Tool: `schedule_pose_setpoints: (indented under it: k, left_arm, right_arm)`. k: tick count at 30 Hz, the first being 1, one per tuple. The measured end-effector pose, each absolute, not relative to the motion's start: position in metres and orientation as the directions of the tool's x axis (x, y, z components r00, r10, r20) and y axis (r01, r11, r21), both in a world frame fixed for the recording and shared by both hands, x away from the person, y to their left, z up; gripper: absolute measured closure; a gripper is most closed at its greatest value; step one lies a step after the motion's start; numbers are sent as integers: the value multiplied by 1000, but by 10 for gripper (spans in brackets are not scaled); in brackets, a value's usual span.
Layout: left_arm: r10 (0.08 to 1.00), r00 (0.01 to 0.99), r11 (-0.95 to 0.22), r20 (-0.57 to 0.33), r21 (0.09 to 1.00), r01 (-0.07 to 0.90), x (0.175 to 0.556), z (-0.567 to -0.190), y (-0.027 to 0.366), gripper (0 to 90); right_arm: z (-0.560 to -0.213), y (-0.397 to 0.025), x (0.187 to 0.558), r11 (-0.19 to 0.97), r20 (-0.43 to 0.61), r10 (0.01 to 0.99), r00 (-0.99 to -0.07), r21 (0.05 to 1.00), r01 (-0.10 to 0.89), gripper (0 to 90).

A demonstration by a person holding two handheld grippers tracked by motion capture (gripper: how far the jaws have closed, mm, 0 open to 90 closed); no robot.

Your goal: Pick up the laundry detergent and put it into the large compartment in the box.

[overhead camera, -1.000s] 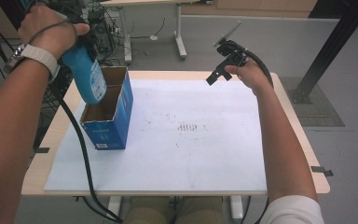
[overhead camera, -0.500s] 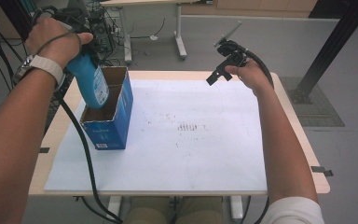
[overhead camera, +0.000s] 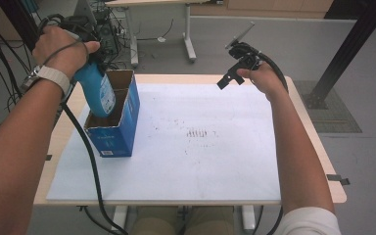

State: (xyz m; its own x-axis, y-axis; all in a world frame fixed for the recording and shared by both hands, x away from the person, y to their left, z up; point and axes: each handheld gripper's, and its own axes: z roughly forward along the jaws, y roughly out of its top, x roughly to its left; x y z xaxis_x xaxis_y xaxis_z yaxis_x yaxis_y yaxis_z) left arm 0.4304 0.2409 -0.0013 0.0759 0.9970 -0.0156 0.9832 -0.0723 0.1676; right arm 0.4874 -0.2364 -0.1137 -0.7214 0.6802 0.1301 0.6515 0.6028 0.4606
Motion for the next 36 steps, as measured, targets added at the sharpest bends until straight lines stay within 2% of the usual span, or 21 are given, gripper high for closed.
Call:
schedule_pose_setpoints:
  k: [36]
  left_arm:
    - [996, 84, -81, -20, 137, 987, 442, -50, 239, 392]
  right_arm:
    - [-120, -242, 488, 593, 140, 691, -710, 453, 666, 70]
